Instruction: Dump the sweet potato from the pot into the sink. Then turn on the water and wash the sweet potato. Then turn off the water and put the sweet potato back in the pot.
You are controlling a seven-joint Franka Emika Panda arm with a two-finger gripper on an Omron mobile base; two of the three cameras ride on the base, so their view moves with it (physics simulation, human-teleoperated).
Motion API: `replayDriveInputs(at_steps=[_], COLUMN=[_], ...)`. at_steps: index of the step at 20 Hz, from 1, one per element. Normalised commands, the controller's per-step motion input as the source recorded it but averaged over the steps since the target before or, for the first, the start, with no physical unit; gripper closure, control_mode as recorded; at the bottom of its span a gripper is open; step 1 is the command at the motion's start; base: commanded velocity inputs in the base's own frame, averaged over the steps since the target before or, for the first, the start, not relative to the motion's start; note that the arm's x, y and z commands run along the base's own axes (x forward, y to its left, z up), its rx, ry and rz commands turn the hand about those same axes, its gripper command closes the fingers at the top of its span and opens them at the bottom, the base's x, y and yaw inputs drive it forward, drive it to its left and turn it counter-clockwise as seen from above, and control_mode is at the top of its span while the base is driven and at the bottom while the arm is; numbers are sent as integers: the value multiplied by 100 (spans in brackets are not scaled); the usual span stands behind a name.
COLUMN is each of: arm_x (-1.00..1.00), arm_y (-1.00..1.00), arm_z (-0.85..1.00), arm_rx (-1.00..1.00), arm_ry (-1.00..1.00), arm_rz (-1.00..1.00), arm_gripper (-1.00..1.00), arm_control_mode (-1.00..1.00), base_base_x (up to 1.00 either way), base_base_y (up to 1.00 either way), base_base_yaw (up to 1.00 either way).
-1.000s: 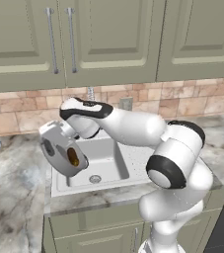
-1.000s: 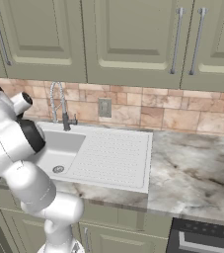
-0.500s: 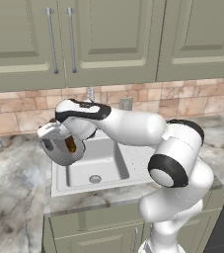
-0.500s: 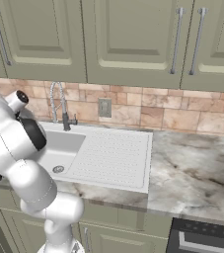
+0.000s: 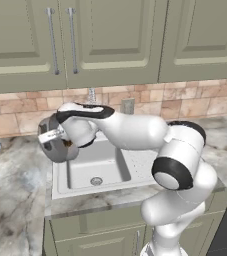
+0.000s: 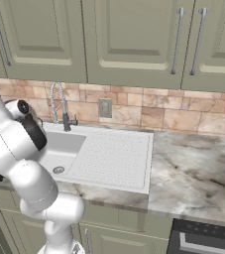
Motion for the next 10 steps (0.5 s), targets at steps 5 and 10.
replayDriveInputs(at_steps=[5, 10], arm_x=[10, 3], arm_y=[0, -3], arm_z=[-14, -16], arm_rx=[21, 18], arm_ry=[-12, -7], arm_rz=[0, 0], arm_gripper=[100, 100], arm_control_mode=[-100, -100], base_base_x=[0, 0], base_base_y=[0, 0], base_base_yaw=[0, 0])
